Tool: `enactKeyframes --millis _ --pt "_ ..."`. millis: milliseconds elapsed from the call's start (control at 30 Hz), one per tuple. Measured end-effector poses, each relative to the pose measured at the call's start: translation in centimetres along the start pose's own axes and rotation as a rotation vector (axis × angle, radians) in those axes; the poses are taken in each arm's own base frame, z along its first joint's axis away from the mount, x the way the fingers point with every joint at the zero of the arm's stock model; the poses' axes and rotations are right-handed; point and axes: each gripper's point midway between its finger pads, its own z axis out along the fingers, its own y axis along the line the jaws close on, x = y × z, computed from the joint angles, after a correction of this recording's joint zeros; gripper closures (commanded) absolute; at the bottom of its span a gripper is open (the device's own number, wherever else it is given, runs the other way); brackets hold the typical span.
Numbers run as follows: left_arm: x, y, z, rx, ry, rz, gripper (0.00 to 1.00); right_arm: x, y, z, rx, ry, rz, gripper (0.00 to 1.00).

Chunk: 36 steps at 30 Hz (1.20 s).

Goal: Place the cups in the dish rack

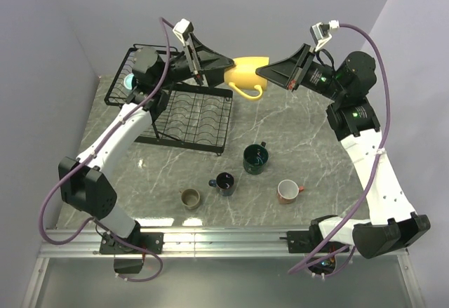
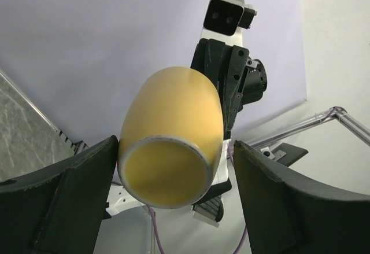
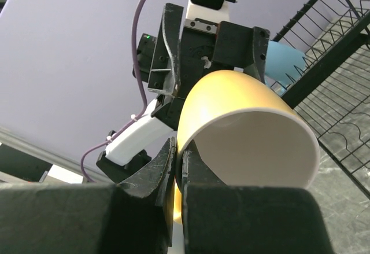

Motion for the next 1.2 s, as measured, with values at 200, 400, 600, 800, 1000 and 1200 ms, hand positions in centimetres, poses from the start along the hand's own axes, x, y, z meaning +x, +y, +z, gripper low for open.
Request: enactKeyframes --millis 200,400,600,800,1000,1200 --pt "0.6 -0.2 0.7 0.005 0.039 -0.015 0.16 -0.2 0.3 0.0 -0.013 -0.006 -0.014 1.0" --pt "0.6 -0.1 1.0 0.002 0.049 -0.025 0.26 -0.6 0.2 -0.2 -0.014 -0.015 -0.023 1.0" --pt "0.6 0.1 1.2 0.012 0.065 -0.04 0.84 -0.7 0.1 -0.3 -0.01 -0.02 -0.023 1.0" --pt "0.7 0.4 1.3 0.006 0.084 -0.04 1.0 -0.6 -0.4 -0.5 -0.001 -0.031 -0.021 0.79" --pt "0.3 -0.1 1.3 -0.023 0.11 0.0 1.0 -1.6 -1.2 -0.7 0.039 -0.084 -0.044 0.28" --pt "-2.9 -0.6 -0.8 -0.063 0.066 0.076 1.0 -2.2 -2.5 -1.5 0.1 -0.125 -0.053 0.27"
